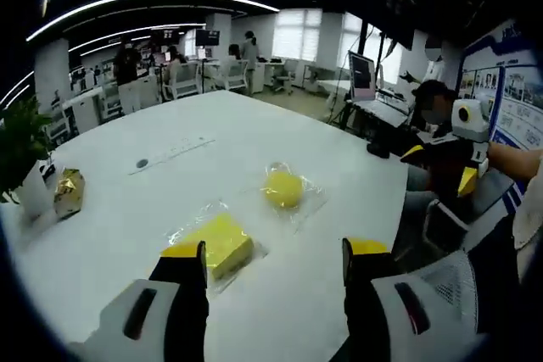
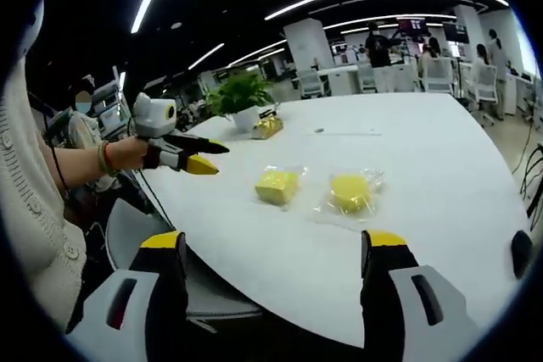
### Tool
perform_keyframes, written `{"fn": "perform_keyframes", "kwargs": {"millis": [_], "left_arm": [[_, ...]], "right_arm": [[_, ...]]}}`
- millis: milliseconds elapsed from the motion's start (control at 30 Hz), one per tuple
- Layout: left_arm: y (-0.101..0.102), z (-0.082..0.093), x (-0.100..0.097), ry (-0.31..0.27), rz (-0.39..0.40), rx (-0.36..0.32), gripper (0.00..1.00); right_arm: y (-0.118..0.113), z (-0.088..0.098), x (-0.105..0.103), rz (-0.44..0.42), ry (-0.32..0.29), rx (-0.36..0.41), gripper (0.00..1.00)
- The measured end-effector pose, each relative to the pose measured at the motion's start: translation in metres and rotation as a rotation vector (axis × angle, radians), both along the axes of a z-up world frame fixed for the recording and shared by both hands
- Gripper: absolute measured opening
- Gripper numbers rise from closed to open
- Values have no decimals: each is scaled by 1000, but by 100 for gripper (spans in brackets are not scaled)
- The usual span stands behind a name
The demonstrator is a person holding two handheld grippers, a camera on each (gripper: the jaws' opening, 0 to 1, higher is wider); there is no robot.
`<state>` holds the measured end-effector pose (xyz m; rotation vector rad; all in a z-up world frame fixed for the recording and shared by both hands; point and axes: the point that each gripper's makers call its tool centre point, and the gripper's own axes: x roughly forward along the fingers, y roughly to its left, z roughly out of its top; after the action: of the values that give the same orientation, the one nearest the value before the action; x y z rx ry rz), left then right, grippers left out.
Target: Compare the silicone blocks by pressing each to a similar depth, holding the contact briefly, and releasing to observe deformation and rebound differences across the visible hardness samples.
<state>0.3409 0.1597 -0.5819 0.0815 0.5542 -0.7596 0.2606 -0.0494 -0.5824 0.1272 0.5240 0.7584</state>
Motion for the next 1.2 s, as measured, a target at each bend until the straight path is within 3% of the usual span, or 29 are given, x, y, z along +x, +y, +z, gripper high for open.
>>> {"fn": "perform_keyframes", "kwargs": {"millis": [267, 567, 767, 1000, 1200], "left_arm": [[48, 1, -49, -11, 101, -43, 76], [84, 1, -72, -14, 254, -63, 77], [86, 6, -73, -48, 328, -67, 83], [72, 15, -77, -71, 405, -88, 82], [56, 10, -80, -56, 412, -86, 82]], "right_arm": [[-12, -11, -6, -22, 17, -28, 82], [-29, 0, -7, -53, -21, -31, 82], [-35, 9, 2, -44, -107, -38, 85], [-45, 0, 3, 12, -84, -46, 88], [-50, 0, -2, 57, -69, -46, 87]]}}
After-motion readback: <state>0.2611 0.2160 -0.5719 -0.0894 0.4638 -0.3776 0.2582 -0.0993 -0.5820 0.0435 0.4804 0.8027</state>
